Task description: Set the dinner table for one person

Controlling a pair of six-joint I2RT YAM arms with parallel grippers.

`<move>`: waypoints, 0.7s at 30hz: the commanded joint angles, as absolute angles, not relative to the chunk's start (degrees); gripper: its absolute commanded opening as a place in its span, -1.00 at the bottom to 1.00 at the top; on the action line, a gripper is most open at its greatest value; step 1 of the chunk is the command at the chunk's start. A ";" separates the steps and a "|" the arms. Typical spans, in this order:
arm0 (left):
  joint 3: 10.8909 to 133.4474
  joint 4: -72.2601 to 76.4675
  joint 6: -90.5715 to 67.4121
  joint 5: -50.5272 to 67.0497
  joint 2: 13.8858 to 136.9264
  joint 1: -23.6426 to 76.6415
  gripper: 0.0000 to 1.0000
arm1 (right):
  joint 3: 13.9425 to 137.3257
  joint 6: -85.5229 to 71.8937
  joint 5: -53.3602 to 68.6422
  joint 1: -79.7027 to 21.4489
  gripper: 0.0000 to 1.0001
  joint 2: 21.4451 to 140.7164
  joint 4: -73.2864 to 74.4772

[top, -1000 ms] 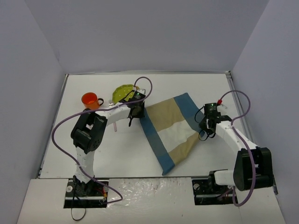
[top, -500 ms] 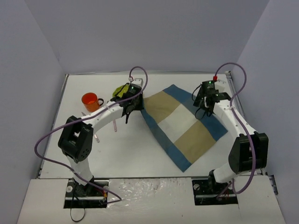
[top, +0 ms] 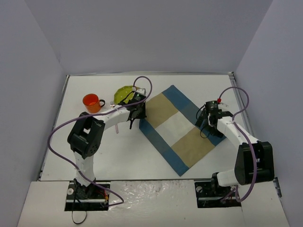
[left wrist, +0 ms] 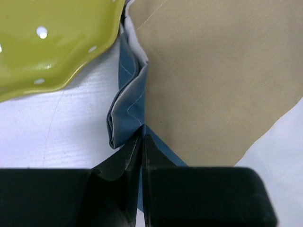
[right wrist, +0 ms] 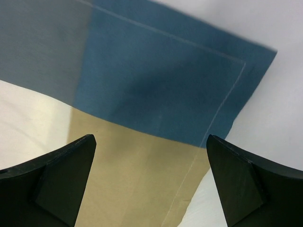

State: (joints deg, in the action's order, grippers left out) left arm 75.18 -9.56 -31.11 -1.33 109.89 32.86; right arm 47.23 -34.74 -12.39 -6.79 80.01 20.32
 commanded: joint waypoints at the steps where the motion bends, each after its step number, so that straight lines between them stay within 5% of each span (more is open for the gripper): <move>1: 74.71 -7.30 -33.33 -0.78 106.00 32.68 -1.00 | 43.40 -42.44 -13.37 -6.43 1.00 76.91 18.19; 10: 74.71 -7.07 -34.37 -0.04 106.66 32.61 -1.00 | 39.24 -46.85 -11.67 -3.78 1.00 81.28 12.63; 21: 76.20 -6.07 -35.92 2.22 109.71 32.61 -1.00 | 40.83 -45.27 -12.39 2.04 -0.29 88.03 8.67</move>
